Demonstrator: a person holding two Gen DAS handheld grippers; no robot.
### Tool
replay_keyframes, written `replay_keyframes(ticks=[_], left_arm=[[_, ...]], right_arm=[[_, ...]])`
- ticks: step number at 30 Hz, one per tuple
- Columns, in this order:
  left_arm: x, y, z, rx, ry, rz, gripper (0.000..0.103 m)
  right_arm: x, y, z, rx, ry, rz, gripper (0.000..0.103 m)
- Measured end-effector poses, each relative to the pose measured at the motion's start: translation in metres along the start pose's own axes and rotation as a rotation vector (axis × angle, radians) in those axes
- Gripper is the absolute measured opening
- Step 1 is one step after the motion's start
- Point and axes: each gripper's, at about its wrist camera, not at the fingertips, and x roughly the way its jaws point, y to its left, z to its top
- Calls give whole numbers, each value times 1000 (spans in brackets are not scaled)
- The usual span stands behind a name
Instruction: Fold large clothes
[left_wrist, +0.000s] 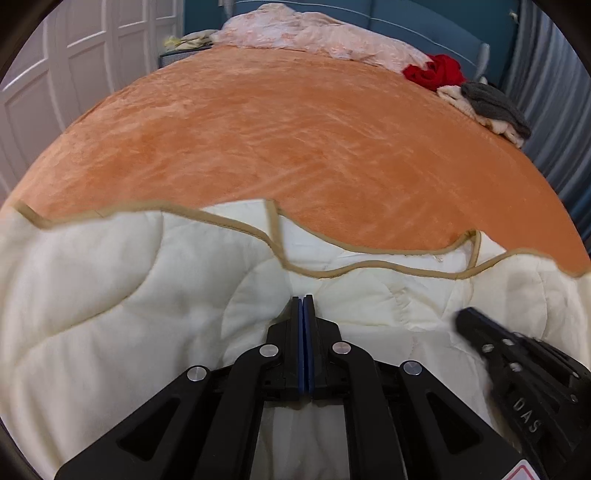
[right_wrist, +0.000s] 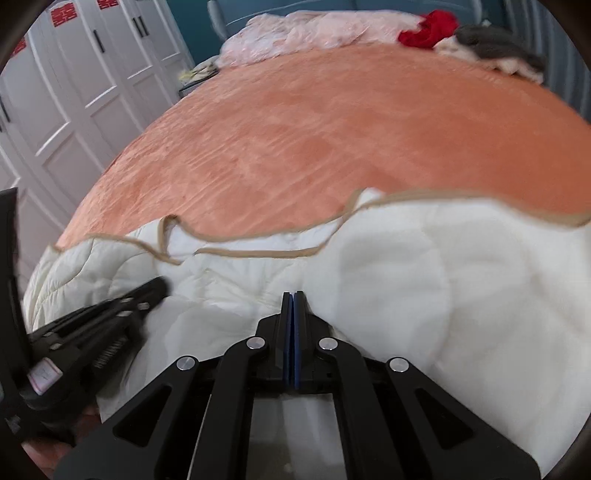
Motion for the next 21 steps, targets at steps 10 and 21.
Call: replay_keyframes(ticks=[10, 21], left_arm=[[-118, 116, -32, -277, -46, -77, 20], [-176, 177, -118, -493, -30, -103, 54]], right_arm=[[-100, 15, -35, 49, -29, 173, 5], [-85, 60, -94, 46, 144, 230, 5]])
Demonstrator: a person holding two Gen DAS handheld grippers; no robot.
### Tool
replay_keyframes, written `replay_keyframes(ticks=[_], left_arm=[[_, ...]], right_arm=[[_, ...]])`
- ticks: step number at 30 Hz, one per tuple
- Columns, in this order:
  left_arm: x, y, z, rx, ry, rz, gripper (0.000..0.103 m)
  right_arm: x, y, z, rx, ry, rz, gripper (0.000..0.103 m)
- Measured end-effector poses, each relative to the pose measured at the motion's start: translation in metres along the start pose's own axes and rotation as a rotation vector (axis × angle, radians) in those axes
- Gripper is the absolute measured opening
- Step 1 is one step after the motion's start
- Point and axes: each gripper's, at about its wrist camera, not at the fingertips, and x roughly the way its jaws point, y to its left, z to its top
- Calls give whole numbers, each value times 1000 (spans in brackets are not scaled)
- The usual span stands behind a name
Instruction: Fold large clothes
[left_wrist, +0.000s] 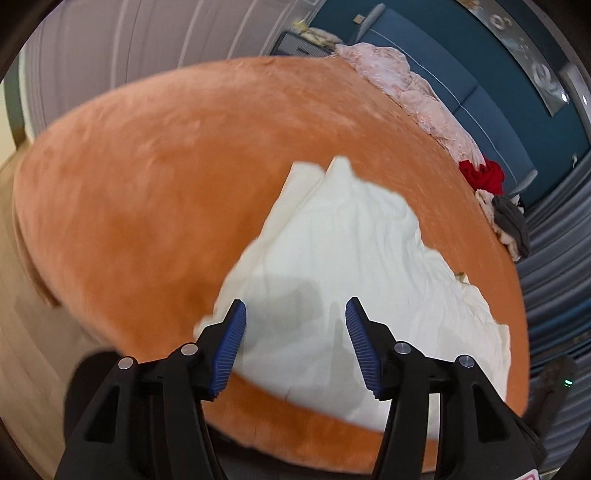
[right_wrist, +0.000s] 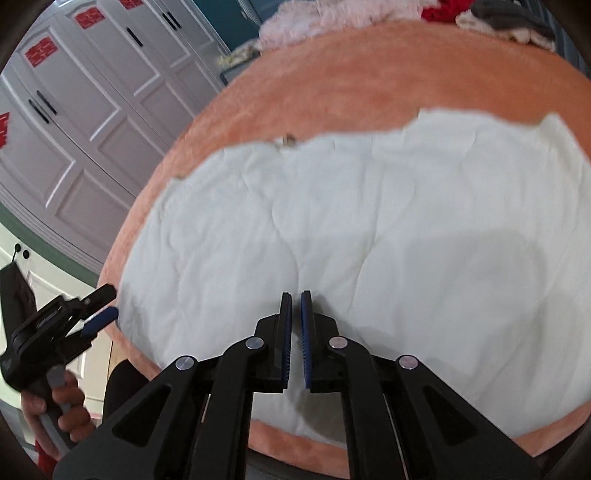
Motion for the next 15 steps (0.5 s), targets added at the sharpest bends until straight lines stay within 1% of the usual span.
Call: replay_keyframes(ticks=[5, 8, 9, 10, 11, 13, 15], left_arm=[[-10, 9, -20, -76, -9, 25, 54], [4, 21, -27, -111, 45, 47, 54], [8, 25, -28, -129, 61, 43, 54], [11, 29, -30, -157, 70, 20, 54], [14, 32, -31, -183, 71, 2, 54], [18, 32, -30, -202, 71, -18, 54], [23, 32, -27, -226, 67, -50, 58]], right_arm=[[14, -5, -6, 23, 21, -23, 2], [20, -6, -7, 31, 26, -28, 1], [21, -6, -8, 27, 26, -31, 1], [23, -6, -7, 21, 26, -37, 1], [24, -5, -7, 19, 26, -39, 1], [25, -4, -8, 19, 25, -42, 1], [26, -5, -9, 14, 24, -44, 1]])
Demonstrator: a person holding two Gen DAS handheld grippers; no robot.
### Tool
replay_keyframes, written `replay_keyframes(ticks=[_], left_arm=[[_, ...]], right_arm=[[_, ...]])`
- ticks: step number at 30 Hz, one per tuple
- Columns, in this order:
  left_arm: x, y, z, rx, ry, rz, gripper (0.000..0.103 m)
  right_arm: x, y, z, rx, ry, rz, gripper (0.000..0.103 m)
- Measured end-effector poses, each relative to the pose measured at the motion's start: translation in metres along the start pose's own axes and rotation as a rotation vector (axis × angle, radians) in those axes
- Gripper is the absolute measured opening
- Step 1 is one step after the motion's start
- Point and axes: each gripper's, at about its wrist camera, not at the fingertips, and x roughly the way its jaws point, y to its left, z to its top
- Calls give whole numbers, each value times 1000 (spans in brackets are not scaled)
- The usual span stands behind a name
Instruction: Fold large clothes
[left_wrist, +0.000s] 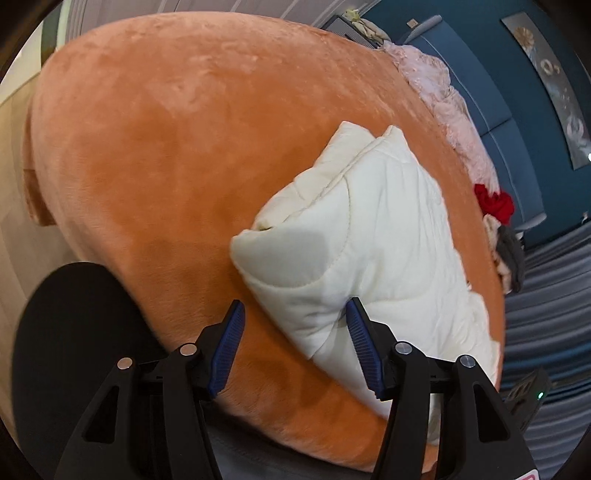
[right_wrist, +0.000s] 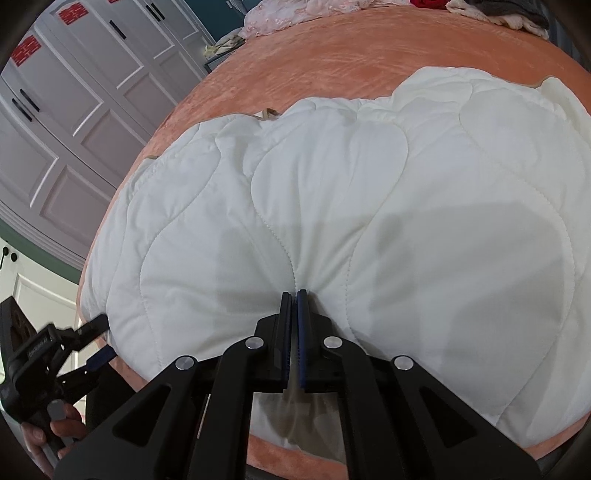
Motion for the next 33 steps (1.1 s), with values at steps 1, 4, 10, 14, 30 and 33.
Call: replay_keyframes(ticks=[1, 4, 10, 14, 30, 33], left_arm=[[1, -1, 1, -9, 0, -19, 59], [12, -3, 9, -30, 7, -56, 63], [15, -20, 12, -5, -12, -76, 49], [-4, -32, 13, 80, -43, -87, 19], [-114, -110, -12, 400, -216, -176, 13], [-130, -139, -26, 516, -262, -153, 13]], right_arm=[[1, -1, 0, -3, -1, -2, 1], [1, -1, -1, -8, -5, -9, 0], [1, 3, -4, -8, -10, -22, 0], [-17, 7, -2, 1, 6, -25, 2], [-24, 40, -38, -70, 111, 111, 4], [-5, 58, -34, -77, 129, 185, 4]])
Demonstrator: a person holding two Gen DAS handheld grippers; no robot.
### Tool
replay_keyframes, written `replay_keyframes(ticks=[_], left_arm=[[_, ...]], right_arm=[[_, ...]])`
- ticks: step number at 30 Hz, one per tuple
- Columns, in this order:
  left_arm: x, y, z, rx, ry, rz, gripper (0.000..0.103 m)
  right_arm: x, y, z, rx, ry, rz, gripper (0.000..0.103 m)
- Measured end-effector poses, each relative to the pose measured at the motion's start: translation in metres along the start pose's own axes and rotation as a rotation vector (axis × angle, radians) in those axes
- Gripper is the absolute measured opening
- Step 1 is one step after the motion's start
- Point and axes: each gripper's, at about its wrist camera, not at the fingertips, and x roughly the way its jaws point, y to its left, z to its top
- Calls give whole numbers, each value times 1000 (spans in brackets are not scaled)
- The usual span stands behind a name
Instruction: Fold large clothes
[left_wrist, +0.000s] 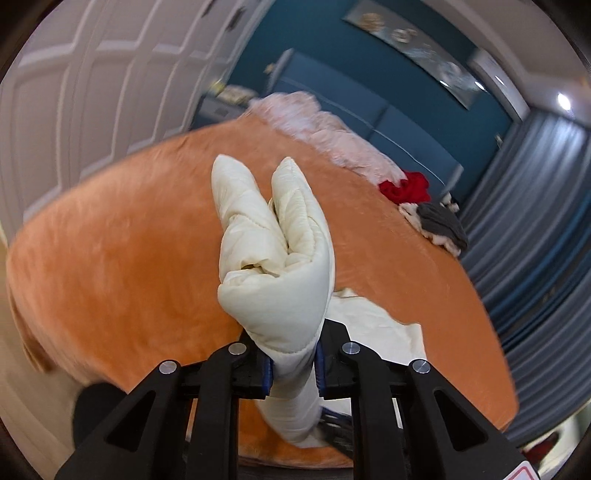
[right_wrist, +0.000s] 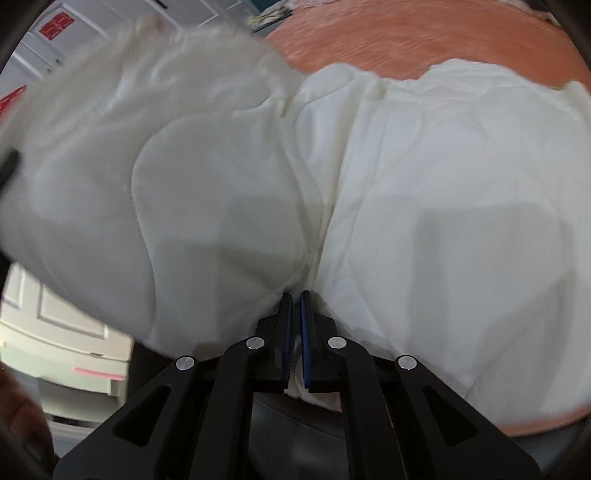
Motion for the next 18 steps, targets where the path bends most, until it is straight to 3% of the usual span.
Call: replay_keyframes(ticks=[3, 6, 12, 18], left_arm=[[1, -29, -1, 94, -3, -3, 13], [5, -57, -7, 177, 6, -30, 13], [33, -116, -32, 309, 79, -97, 13], [80, -158, -73, 396, 197, -98, 13]], right_arm=[[-5, 4, 1, -9, -2, -4, 4], [-39, -10, -5, -2, -42, 23, 5], [-130, -86, -36, 124, -129, -134, 5], [-191, -124, -67, 198, -173, -289, 5]])
